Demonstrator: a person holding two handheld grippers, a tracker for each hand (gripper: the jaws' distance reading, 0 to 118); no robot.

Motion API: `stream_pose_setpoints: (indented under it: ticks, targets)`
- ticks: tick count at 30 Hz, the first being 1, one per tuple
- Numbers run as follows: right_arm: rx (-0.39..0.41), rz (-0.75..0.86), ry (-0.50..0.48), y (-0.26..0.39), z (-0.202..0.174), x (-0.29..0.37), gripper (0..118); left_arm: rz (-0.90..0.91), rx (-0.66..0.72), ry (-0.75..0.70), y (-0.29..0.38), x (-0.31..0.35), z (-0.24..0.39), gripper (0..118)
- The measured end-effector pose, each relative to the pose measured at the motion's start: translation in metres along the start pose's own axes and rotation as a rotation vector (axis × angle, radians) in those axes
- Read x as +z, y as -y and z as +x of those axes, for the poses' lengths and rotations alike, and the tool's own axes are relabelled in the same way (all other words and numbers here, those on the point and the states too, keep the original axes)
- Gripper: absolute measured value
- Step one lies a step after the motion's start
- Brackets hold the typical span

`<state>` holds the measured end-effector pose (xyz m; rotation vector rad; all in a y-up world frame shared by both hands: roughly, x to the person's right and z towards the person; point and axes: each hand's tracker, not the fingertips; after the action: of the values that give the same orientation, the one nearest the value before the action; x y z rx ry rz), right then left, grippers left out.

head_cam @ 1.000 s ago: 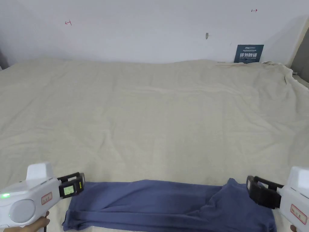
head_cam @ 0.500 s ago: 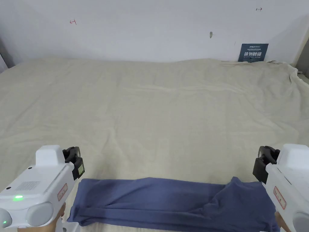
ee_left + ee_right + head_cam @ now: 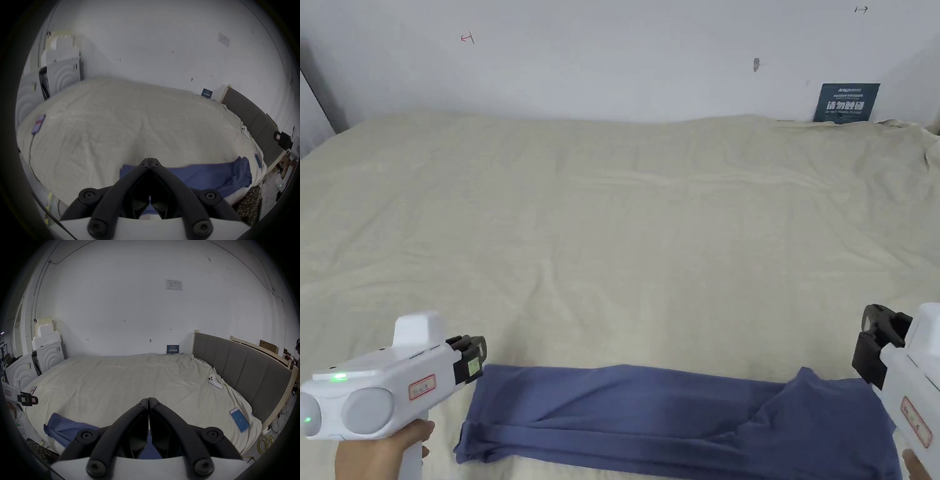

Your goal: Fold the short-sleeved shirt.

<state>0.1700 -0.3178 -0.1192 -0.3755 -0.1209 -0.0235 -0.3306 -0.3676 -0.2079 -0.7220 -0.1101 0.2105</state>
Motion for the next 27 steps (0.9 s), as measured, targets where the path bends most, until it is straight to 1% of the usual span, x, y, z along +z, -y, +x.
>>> stream_pose_setpoints:
  ticks: [2, 5, 8, 10, 11, 12, 13, 15, 16, 19, 21, 22, 23, 24, 26, 27]
  targets:
    - [-0.005, -0.007, -0.005, 0.001, 0.003, -0.001, 0, -0.052, 0.068, 0.028, 0.002, -0.011, -0.018, 0]
    - [0.0, -0.018, -0.004, 0.002, 0.005, -0.003, 0, -0.144, 0.127, 0.04, 0.005, -0.029, -0.041, 0]
    - [0.006, -0.033, 0.001, 0.004, 0.009, -0.007, 0, -0.244, 0.136, 0.05, 0.01, -0.045, -0.053, 10]
    - [0.003, -0.044, 0.004, 0.004, 0.007, -0.007, 0, -0.277, 0.122, 0.039, 0.014, -0.057, -0.06, 26]
    - [0.0, -0.05, 0.005, 0.005, 0.007, -0.008, 0, -0.295, 0.119, 0.035, 0.015, -0.062, -0.062, 38]
    - [-0.001, -0.057, 0.006, 0.006, 0.008, -0.01, 0, -0.316, 0.119, 0.038, 0.016, -0.066, -0.063, 59]
    - [0.001, -0.062, 0.008, 0.007, 0.008, -0.011, 0, -0.327, 0.119, 0.036, 0.018, -0.069, -0.064, 70]
    - [0.006, -0.075, 0.012, 0.007, 0.005, -0.012, 0, -0.327, 0.115, 0.029, 0.022, -0.076, -0.063, 83]
    - [0.006, -0.081, 0.012, 0.008, 0.005, -0.013, 0, -0.33, 0.114, 0.03, 0.024, -0.088, -0.077, 84]
    - [0.011, -0.099, 0.011, 0.01, 0.003, -0.015, 0, -0.342, 0.142, 0.056, 0.024, -0.098, -0.077, 83]
    - [0.013, -0.109, 0.013, 0.012, 0.002, -0.017, 0, -0.357, 0.146, 0.064, 0.026, -0.104, -0.075, 80]
    - [0.01, -0.112, 0.011, 0.012, 0.002, -0.017, 0, -0.365, 0.138, 0.063, 0.027, -0.108, -0.074, 74]
    - [0.006, -0.117, 0.01, 0.012, 0.002, -0.017, 0, -0.376, 0.134, 0.063, 0.029, -0.112, -0.073, 64]
    - [0.003, -0.12, 0.01, 0.012, 0.002, -0.017, 0, -0.393, 0.128, 0.061, 0.032, -0.116, -0.07, 57]
    - [0.001, -0.123, 0.012, 0.012, 0.003, -0.017, 0, -0.39, 0.11, 0.034, 0.034, -0.118, -0.069, 49]
    - [-0.001, -0.125, 0.013, 0.012, 0.003, -0.017, 0, -0.39, 0.108, 0.033, 0.033, -0.117, -0.069, 42]
